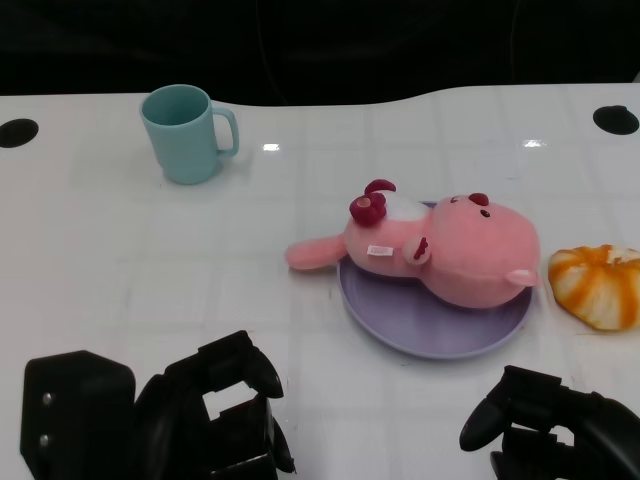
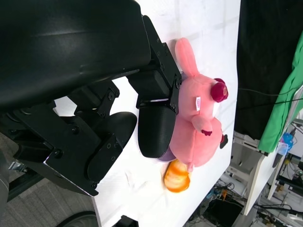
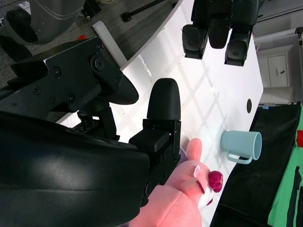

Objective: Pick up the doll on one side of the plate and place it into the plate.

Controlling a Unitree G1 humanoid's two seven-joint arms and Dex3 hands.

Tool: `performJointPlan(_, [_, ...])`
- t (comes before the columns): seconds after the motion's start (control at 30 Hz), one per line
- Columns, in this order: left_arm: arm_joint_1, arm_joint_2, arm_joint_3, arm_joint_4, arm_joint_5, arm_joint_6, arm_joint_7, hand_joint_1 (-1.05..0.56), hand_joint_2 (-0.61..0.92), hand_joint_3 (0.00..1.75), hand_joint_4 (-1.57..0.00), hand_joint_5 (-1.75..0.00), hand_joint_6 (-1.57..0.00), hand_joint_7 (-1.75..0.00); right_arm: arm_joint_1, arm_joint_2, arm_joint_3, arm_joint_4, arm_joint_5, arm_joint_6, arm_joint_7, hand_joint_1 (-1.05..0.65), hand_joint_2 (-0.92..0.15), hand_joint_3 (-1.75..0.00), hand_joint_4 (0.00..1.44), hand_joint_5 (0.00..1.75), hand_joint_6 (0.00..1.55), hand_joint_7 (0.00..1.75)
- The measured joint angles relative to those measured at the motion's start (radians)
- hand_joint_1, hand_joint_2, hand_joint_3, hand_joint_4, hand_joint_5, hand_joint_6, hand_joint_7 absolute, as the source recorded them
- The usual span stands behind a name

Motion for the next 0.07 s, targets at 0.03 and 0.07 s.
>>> performJointPlan(0.03, [-0.001, 0.002, 0.0, 0.003, 0.0, -0.006, -0.003, -0.06, 0.39, 1.55, -0.94, -1.75, -0.8, -1.7, 0.0, 0.0, 0.0, 0.0, 0.0, 0.0, 0.0, -0.05, -0.65, -1.08, 0.65, 1.75, 0.52, 1.38])
performJointPlan(0.07, [-0.001, 0.004, 0.001, 0.005, 0.0, -0.01, -0.006, -0.06, 0.39, 1.55, -0.94, -1.75, -0.8, -1.7, -0.001, 0.0, 0.0, 0.0, 0.0, 0.0, 0.0, -0.05, -0.65, -1.08, 0.65, 1.75, 0.52, 1.38])
